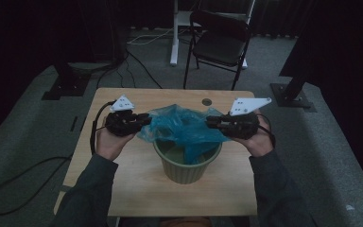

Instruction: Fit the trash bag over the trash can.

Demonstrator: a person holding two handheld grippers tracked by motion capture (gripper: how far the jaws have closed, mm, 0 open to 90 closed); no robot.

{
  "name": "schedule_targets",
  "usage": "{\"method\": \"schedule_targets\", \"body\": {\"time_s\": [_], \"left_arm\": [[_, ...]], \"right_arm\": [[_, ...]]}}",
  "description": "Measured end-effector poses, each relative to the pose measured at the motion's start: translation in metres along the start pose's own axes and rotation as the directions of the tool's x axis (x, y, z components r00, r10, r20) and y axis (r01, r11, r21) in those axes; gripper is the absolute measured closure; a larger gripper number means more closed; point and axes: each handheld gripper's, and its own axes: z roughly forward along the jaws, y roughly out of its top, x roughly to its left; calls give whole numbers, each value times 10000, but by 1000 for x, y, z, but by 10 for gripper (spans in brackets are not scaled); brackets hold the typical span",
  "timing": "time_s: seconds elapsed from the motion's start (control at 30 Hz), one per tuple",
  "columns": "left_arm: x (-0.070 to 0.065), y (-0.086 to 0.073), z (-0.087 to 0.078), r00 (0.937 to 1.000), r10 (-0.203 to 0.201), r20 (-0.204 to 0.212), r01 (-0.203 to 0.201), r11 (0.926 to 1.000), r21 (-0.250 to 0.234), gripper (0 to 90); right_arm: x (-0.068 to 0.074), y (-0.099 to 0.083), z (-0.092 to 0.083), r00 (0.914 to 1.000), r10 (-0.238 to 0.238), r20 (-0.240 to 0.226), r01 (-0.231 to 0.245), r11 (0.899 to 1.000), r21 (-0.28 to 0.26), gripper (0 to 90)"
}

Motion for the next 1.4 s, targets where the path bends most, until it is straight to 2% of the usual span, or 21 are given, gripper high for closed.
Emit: {"method": "schedule_targets", "body": {"time_s": [0.07, 0.13, 0.23, 0.33, 0.43, 0.6, 0.8, 0.93, 1.03, 1.13, 1.17, 1.23, 1.3, 1.33, 1.4], "left_arm": [[-3, -2, -1, 9999, 130, 97, -129, 9999, -67, 847], [-5, -4, -2, 9994, 311, 169, -311, 9995, -29, 874], [-9, -9, -6, 9975, 620, 326, -618, 9981, -57, 887], [-11, -15, -10, 9957, 820, 423, -820, 9966, -33, 889], [-11, -21, -13, 9949, 917, 420, -919, 9958, 30, 889], [-6, -31, -17, 9933, 902, 724, -887, 9958, -233, 888], [0, -40, -20, 9953, 700, 670, -688, 9974, -202, 889], [2, -45, -21, 9959, 771, 476, -773, 9970, 36, 889], [5, -47, -23, 9971, 673, 346, -675, 9977, 68, 889], [7, -49, -23, 9982, 522, 296, -524, 9986, 35, 887], [7, -48, -23, 9982, 535, 263, -535, 9986, 0, 881], [6, -46, -25, 9982, 579, 186, -577, 9983, -117, 823], [6, -43, -28, 9974, 655, 310, -641, 9970, -441, 792], [6, -41, -29, 9973, 667, 294, -650, 9964, -539, 778], [6, -37, -32, 9972, 711, 232, -694, 9954, -667, 759]], "right_arm": [[-3, -1, 1, 9995, 249, 195, -251, 9996, 111, 892], [-10, -4, 2, 9968, 628, 488, -636, 9979, 146, 900], [-23, -9, 2, 9871, 1316, 914, -1340, 9908, 204, 900], [-36, -18, 3, 9704, 2021, 1324, -2072, 9780, 257, 900], [-48, -28, 4, 9484, 2704, 1657, -2794, 9596, 332, 900], [-65, -46, 9, 9142, 3542, 1969, -3687, 9286, 416, 900], [-75, -61, 13, 8907, 3963, 2228, -4183, 9063, 605, 900], [-81, -69, 14, 8702, 4222, 2539, -4520, 8893, 703, 900], [-85, -76, 15, 8520, 4494, 2685, -4834, 8722, 741, 900], [-88, -81, 16, 8385, 4695, 2765, -5067, 8585, 789, 900], [-88, -82, 16, 8399, 4706, 2704, -5059, 8592, 759, 900], [-85, -80, 15, 8545, 4552, 2501, -4845, 8722, 679, 900], [-82, -76, 13, 8671, 4411, 2316, -4632, 8849, 488, 896], [-80, -74, 11, 8759, 4301, 2186, -4480, 8932, 378, 871], [-77, -68, 8, 8878, 4093, 2105, -4231, 9058, 229, 824]]}}
